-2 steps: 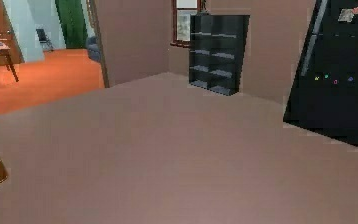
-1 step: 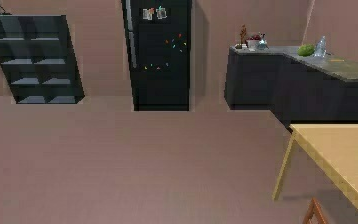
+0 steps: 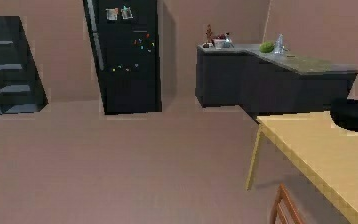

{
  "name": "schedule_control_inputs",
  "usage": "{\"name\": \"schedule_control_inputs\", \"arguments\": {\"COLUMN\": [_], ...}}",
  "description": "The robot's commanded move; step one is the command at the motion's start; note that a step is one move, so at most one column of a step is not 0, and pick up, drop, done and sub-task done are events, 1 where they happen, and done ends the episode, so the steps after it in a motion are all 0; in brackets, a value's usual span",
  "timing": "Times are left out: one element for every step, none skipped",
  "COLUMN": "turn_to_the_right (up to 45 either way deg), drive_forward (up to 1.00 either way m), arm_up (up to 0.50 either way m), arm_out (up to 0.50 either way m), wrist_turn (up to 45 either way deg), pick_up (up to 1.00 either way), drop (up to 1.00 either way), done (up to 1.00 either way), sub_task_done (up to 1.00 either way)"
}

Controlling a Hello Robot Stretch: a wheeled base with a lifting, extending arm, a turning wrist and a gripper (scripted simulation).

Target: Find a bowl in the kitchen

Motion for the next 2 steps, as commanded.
{"name": "schedule_control_inputs", "arguments": {"turn_to_the_right": [0.0, 0.0], "drive_forward": [0.45, 1.00], "arm_up": [0.00, 0.00], "arm_out": [0.00, 0.00], "wrist_turn": [0.0, 0.0], "pick_up": [0.00, 0.00], "drop": [0.00, 0.00], "done": [0.00, 0.00], "sub_task_done": [0.00, 0.00]}}
